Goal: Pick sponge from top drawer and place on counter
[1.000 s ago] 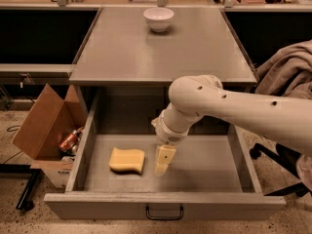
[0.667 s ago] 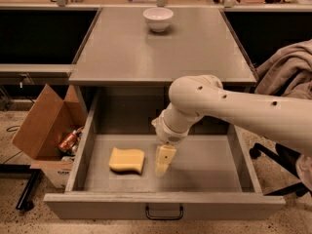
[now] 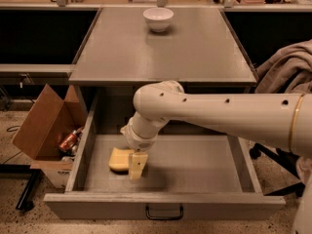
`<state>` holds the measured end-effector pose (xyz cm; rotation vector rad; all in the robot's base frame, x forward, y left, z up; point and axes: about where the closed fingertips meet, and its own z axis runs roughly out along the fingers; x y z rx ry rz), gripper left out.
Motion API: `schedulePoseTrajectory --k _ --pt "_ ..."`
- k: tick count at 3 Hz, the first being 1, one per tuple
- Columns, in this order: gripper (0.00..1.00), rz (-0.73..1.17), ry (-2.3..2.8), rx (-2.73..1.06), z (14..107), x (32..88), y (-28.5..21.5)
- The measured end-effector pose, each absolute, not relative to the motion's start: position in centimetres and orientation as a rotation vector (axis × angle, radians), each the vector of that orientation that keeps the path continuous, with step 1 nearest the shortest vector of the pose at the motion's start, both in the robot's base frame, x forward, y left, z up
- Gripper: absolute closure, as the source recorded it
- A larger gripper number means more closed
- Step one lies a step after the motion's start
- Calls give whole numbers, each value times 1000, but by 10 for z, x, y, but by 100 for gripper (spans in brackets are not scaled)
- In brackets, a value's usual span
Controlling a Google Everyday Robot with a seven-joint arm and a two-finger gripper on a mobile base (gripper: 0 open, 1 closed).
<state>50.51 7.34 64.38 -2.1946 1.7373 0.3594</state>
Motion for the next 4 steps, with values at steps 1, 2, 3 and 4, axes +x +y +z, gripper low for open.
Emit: schedulePoseTrajectory --k 1,2,3,4 --pt "0 378 1731 -2202 627 503 83" --pt "16 364 1757 -2162 620 505 77" --pt "39 329 1786 -2110 623 509 63" --pt "70 319 1791 -2089 622 510 59"
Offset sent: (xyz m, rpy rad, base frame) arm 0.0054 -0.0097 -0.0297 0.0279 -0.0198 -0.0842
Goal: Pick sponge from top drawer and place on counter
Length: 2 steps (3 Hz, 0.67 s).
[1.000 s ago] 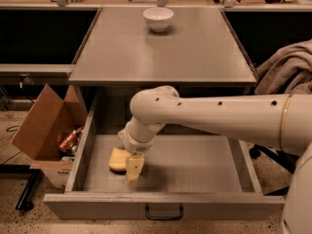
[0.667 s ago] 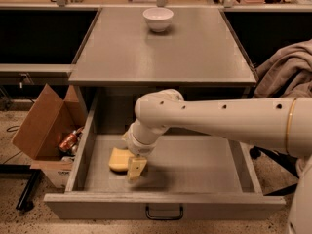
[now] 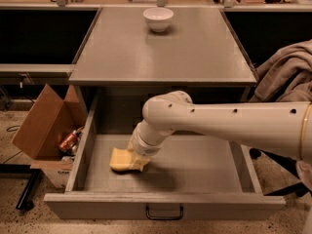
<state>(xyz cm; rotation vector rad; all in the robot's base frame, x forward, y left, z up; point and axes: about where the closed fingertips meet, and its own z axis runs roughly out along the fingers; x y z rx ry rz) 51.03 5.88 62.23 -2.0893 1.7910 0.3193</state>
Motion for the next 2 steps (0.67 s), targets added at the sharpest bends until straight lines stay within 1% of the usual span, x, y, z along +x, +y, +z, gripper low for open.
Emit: schedulePoseTrajectory --k 1,2 --pt "93 319 1791 -2089 622 510 59" --pt "100 332 1762 -2106 621 507 67"
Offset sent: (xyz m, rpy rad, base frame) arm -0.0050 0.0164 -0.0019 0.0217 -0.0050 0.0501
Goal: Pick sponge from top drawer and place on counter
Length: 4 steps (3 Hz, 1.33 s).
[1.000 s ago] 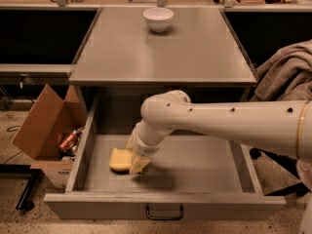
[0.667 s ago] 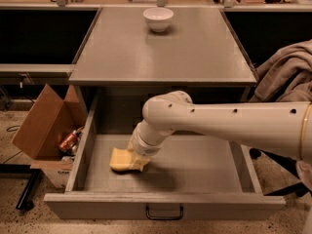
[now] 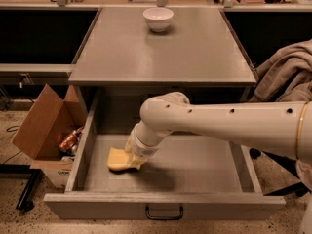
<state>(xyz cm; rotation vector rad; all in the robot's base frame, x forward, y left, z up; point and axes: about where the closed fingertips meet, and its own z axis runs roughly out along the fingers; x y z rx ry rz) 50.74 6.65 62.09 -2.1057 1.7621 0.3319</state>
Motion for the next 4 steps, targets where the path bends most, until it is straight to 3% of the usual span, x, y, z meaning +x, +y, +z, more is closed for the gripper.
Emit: schedulePoseTrajectory --k 2,4 --pt "100 359 1714 -2113 627 505 72" --pt "100 270 1602 -2032 700 521 42"
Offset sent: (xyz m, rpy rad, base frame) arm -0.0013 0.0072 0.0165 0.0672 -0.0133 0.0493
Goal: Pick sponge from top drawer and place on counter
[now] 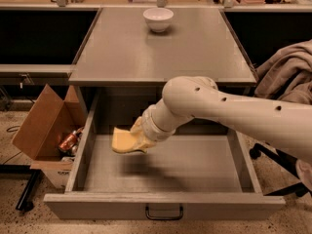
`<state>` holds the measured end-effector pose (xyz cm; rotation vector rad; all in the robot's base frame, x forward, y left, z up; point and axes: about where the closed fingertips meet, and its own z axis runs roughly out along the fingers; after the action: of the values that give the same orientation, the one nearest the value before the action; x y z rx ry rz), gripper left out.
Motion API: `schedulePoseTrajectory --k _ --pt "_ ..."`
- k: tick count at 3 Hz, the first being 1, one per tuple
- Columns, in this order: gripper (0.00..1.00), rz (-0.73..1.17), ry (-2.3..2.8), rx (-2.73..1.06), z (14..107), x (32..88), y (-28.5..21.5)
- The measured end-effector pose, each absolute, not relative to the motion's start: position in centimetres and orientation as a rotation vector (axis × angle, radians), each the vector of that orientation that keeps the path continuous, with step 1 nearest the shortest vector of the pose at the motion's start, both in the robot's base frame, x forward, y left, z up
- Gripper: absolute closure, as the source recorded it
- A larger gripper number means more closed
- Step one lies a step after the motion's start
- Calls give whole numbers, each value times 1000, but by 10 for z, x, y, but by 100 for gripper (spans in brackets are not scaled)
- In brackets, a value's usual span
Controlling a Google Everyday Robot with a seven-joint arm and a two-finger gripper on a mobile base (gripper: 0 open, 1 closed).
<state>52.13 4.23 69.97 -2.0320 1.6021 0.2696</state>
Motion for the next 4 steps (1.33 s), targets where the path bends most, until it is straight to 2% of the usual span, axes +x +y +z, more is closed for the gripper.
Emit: schedulePoseTrajectory --k 1,2,4 --pt "100 203 1572 -2014 740 527 27" --pt "100 202 1571 -2014 741 527 27" --pt "100 -9 1368 -2020 830 553 35"
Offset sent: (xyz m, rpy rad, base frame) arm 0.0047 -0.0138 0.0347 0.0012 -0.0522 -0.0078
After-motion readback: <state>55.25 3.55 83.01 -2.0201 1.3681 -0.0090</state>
